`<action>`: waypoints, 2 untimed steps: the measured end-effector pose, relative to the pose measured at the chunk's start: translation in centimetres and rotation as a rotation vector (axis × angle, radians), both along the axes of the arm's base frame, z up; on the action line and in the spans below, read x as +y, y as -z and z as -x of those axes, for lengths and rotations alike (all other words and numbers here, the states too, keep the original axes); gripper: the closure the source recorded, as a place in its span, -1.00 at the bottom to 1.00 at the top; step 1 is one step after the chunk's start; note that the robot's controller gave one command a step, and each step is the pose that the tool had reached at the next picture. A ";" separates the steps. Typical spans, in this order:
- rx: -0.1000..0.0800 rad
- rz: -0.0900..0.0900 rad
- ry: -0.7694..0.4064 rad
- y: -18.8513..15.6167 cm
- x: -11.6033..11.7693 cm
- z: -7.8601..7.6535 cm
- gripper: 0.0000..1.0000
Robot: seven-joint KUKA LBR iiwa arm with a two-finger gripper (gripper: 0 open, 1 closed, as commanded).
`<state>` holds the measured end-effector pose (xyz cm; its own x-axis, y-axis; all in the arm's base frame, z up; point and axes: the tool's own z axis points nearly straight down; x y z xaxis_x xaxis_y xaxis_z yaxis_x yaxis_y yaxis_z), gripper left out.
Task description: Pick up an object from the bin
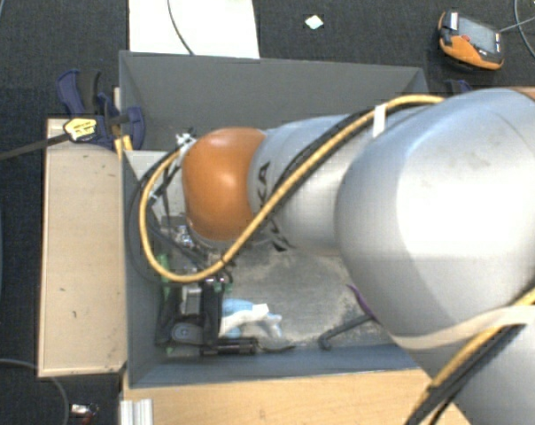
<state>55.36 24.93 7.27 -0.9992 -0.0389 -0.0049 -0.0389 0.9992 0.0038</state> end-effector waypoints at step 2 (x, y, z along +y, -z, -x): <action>-0.005 0.000 -0.002 -0.2 -0.1 -0.1 1.00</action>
Offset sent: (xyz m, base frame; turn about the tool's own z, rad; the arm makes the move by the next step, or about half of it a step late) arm -0.0005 -0.0001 0.0006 -0.0039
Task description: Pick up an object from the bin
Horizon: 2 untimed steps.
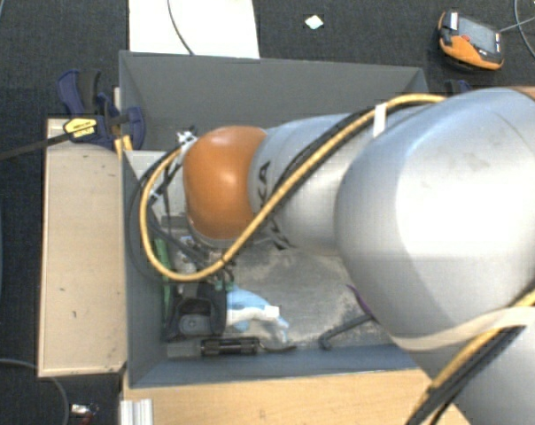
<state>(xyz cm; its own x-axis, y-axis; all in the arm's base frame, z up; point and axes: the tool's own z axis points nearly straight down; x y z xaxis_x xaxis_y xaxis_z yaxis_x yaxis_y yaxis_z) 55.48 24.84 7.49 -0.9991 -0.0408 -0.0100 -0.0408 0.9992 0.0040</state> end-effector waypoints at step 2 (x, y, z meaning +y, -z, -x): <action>0.001 0.000 0.002 -2.0 0.0 0.1 1.00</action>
Offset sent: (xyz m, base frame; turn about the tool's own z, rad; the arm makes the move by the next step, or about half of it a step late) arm 0.0001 -0.0002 0.0369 0.0004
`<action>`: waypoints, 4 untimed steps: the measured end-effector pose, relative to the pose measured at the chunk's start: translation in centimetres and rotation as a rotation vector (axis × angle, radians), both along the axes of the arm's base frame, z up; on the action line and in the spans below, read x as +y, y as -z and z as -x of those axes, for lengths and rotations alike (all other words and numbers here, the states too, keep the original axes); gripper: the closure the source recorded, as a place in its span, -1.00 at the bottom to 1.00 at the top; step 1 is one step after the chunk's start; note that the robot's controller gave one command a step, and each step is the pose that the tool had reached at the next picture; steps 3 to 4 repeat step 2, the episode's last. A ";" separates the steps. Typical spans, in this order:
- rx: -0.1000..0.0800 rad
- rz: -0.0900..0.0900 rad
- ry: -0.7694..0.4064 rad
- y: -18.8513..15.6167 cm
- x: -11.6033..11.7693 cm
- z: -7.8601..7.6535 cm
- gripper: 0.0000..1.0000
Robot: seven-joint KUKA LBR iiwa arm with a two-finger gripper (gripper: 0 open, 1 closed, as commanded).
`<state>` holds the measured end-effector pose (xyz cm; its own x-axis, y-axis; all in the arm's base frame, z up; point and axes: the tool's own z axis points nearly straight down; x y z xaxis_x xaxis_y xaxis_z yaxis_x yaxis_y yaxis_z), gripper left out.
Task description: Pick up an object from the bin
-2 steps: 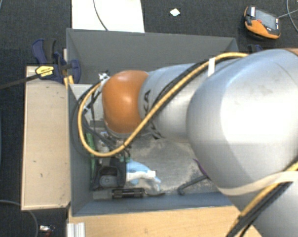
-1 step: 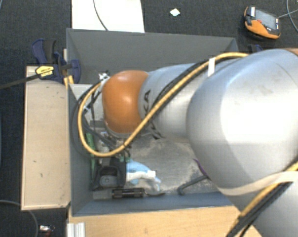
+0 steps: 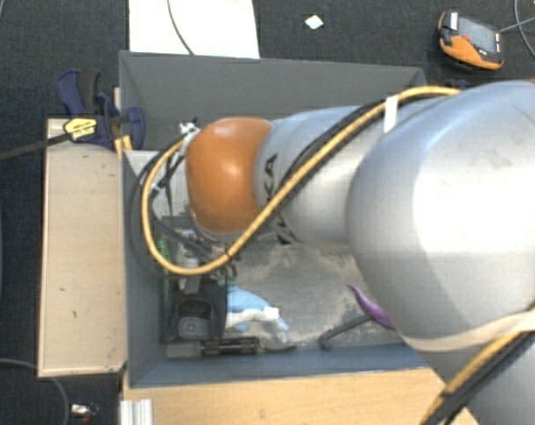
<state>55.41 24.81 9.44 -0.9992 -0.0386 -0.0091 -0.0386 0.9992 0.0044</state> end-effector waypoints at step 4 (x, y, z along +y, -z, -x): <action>-0.001 -0.001 0.001 -6.1 0.0 0.0 1.00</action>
Offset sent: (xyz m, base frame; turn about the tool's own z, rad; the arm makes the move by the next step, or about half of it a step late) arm 0.0000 -0.0001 0.0782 0.0004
